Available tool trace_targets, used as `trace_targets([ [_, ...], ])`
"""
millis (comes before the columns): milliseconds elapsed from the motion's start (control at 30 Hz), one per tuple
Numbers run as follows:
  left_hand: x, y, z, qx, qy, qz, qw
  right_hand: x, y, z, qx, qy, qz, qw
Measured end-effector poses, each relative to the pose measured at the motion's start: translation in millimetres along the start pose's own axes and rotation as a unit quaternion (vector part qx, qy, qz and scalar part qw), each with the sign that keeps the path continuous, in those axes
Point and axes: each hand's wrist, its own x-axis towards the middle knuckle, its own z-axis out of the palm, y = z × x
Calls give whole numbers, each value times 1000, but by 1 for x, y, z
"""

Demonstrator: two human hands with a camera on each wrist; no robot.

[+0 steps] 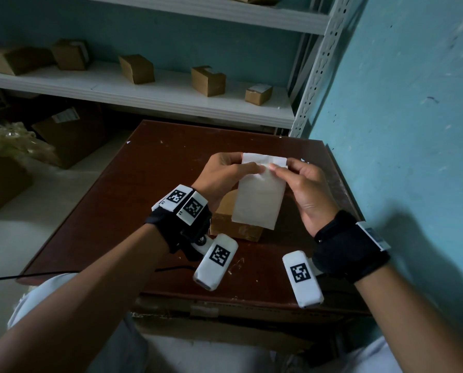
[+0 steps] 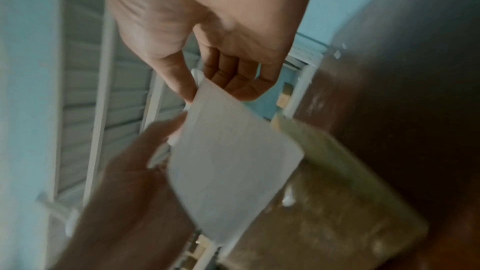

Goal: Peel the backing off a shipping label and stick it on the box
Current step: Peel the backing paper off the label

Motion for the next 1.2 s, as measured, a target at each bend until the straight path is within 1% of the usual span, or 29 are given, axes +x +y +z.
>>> trace_targets([
  [100,-1,1,0,32,10,3,999,1,-2,-7,-70,-33,-38,996],
  [167,-1,1,1,60,1,20,998,1,-3,-11,-126,-56,-63,988],
  [233,-1,0,2,94,-5,34,995,2,-2,-13,-170,-55,-83,980],
  [367,0,-1,3,107,8,44,993,6,4,-16,-230,6,-122,965],
  [500,0,0,1,65,4,19,998,8,10,-16,-260,63,-159,950],
  [600,1,-1,-1,38,9,9,999,10,12,-14,-286,116,-163,937],
  [667,1,-1,-2,20,7,4,1000,10,11,-13,-277,113,-147,943],
  [767,2,-3,-4,-15,3,-6,1000,8,9,-9,-226,79,-100,966],
  [833,3,-4,-4,-32,7,-8,999,7,10,-6,-195,84,-84,974],
  [933,5,-5,-5,-50,12,-9,999,5,9,-3,-166,91,-88,978],
  [1100,4,-7,-3,-57,3,-9,998,3,7,0,-166,43,-79,982],
  [1200,4,-8,-1,-68,-4,-14,998,2,7,1,-157,27,-84,984],
])
